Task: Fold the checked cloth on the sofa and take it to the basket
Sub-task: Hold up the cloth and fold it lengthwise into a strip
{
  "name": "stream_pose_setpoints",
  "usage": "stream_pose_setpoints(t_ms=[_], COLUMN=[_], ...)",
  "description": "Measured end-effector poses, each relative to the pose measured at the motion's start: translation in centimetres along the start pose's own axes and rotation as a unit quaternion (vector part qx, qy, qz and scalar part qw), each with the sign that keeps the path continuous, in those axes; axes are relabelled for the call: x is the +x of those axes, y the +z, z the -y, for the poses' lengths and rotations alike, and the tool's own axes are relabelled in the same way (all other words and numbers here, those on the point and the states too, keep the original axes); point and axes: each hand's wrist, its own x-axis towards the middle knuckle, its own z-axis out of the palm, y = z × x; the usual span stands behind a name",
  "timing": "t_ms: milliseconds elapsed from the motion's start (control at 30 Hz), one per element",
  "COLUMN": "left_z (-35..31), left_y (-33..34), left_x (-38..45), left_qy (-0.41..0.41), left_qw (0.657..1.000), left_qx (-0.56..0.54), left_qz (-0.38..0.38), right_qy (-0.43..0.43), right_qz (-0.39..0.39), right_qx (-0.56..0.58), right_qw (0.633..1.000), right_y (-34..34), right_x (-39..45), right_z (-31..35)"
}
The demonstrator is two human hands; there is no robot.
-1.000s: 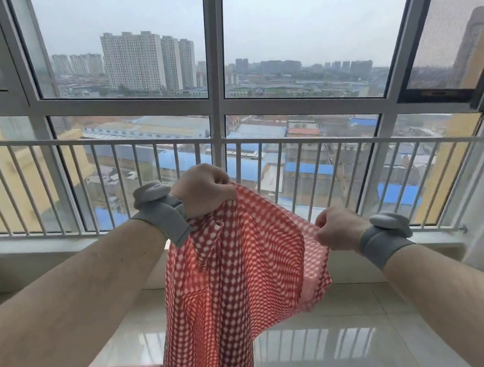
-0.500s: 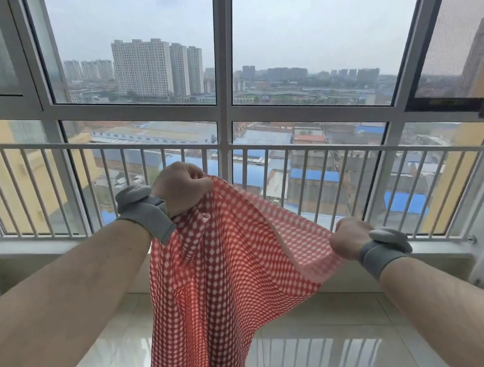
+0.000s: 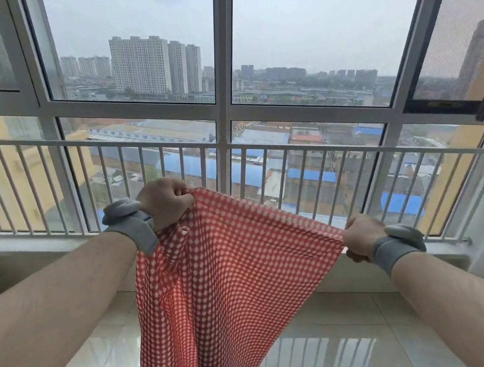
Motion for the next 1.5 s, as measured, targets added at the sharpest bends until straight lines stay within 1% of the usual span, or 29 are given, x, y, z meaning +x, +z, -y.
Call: stream_pose_setpoints(t_ms=[33, 67, 100, 133, 200, 233, 267, 333, 367, 400, 467, 567, 633, 733, 833, 967, 1067, 1167, 1233, 1333, 1433, 1500], left_z=[0.3, 0.5, 0.6, 0.7, 1.3, 1.8, 2.4, 3.5, 3.9, 4.2, 4.3, 4.3, 4.1, 3.6, 2.9, 1.6, 1.4, 0.9, 0.3, -0.7, -1.8, -2.3], left_y=[-0.2, -0.5, -0.7, -0.8, 0.2, 0.7, 1.1, 1.9, 2.3, 2.6, 3.6, 4.6, 4.6, 4.9, 5.3, 5.6, 5.4, 5.1, 4.9, 4.4, 3.9, 3.6], left_x=[0.1, 0.3, 0.5, 0.7, 0.5, 0.5, 0.5, 0.1, 0.2, 0.2, 0.2, 0.9, 1.4, 1.7, 1.9, 2.1, 2.3, 2.3, 2.1, 1.5, 0.7, 0.2], left_qy=[0.012, 0.02, 0.026, 0.034, 0.033, 0.024, 0.011, -0.027, -0.045, -0.056, -0.066, -0.087, -0.099, -0.103, -0.084, -0.097, -0.131, -0.159, -0.162, -0.168, -0.157, -0.158], left_qw=[0.999, 0.996, 0.993, 0.994, 0.998, 0.999, 0.999, 0.998, 0.996, 0.995, 0.994, 0.986, 0.987, 0.989, 0.993, 0.99, 0.987, 0.983, 0.981, 0.98, 0.983, 0.984], left_qx=[-0.012, -0.027, -0.03, -0.012, 0.037, 0.037, 0.027, -0.012, -0.028, -0.035, -0.038, -0.053, -0.049, -0.039, 0.01, 0.054, 0.072, 0.084, 0.094, 0.1, 0.092, 0.087], left_qz=[-0.033, -0.079, -0.108, -0.1, -0.024, -0.013, -0.019, -0.052, -0.072, -0.077, -0.081, -0.13, -0.121, -0.095, -0.08, -0.091, -0.059, -0.047, -0.041, -0.04, -0.018, -0.014], right_qy=[-0.011, -0.014, -0.007, 0.02, 0.094, 0.111, 0.107, 0.059, 0.035, 0.022, 0.033, 0.06, 0.082, 0.135, 0.185, 0.172, 0.155, 0.132, 0.118, 0.111, 0.141, 0.165], right_qz=[-0.022, -0.056, -0.084, -0.077, 0.016, 0.054, 0.065, 0.051, 0.041, 0.042, 0.068, 0.077, 0.103, 0.168, 0.188, 0.191, 0.215, 0.206, 0.196, 0.195, 0.191, 0.193], right_qx=[0.071, 0.145, 0.207, 0.246, 0.271, 0.291, 0.323, 0.375, 0.385, 0.371, 0.331, 0.318, 0.306, 0.303, 0.315, 0.295, 0.353, 0.405, 0.409, 0.376, 0.326, 0.329], right_qw=[0.997, 0.988, 0.975, 0.966, 0.958, 0.949, 0.938, 0.924, 0.921, 0.927, 0.941, 0.943, 0.943, 0.928, 0.912, 0.92, 0.897, 0.881, 0.883, 0.899, 0.915, 0.909], right_y=[-0.8, -1.7, -2.5, -3.0, -2.9, -2.7, -2.9, -3.6, -3.9, -4.2, -4.2, -4.7, -5.6, -6.3, -6.1, -5.6, -5.4, -5.0, -4.7, -4.9, -5.3, -5.5], right_x=[0.4, 0.9, 1.4, 1.8, 1.7, 2.0, 2.2, 1.9, 2.0, 1.7, 1.2, 1.3, 1.3, 1.2, 0.8, 0.3, -0.3, -1.0, -1.2, -1.2, -1.3, -1.2], right_z=[0.3, 0.7, 1.1, 1.4, 1.3, 1.2, 1.4, 2.0, 2.2, 2.2, 1.6, 1.5, 1.4, 0.6, 0.2, -0.5, -1.1, -1.3, -1.4, -1.6, -1.6, -1.7])
